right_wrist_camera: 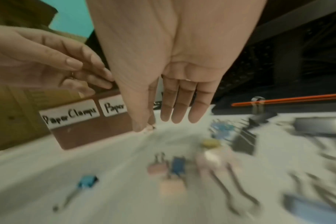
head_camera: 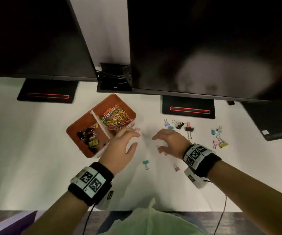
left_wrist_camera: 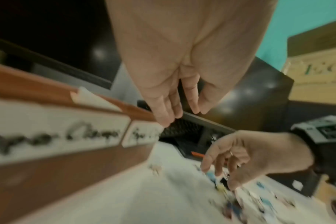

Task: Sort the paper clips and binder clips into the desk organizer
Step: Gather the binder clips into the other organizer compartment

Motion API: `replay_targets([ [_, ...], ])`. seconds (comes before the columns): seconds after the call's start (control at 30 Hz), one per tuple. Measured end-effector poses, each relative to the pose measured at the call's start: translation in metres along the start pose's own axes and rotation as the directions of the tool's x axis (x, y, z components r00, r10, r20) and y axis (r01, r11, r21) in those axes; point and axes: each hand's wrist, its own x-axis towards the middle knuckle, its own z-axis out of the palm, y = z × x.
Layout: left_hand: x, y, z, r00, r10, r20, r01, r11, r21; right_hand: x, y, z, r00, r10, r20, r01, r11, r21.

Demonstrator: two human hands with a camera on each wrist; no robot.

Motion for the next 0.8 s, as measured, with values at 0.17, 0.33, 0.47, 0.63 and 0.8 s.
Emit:
replay_targets([
  [0.17, 0.033, -0.012, 0.060, 0.957, -0.225, 0.182, 0.171, 0.947, 0.272, -0.005, 0.015, 0.018, 0.998, -0.054, 0.018, 0.055, 0.996, -0.063],
  [0.33, 0.049, -0.028, 0.080, 0.936, -0.289, 0.200, 0.192, 0.897, 0.398, 0.005, 0.015, 0.026, 0.999, -0.037, 0.007, 0.037, 0.999, 0.038],
  [0.47, 0.044, -0.039, 0.076, 0.976, -0.169, 0.134, 0.113, 0.930, 0.350, 0.009, 0.016, 0.020, 0.998, -0.005, 0.061, 0.000, 0.997, 0.081],
  [0.63, 0.039, -0.041, 0.069, 0.982, -0.149, 0.119, 0.117, 0.964, 0.238, -0.003, 0.028, 0.000, 0.998, 0.062, -0.033, -0.052, 0.973, 0.226],
  [0.8, 0.022, -0.027, 0.062, 0.939, -0.202, 0.277, 0.194, 0.979, 0.056, -0.034, 0.038, -0.002, 0.994, 0.066, 0.085, -0.085, 0.966, 0.244],
])
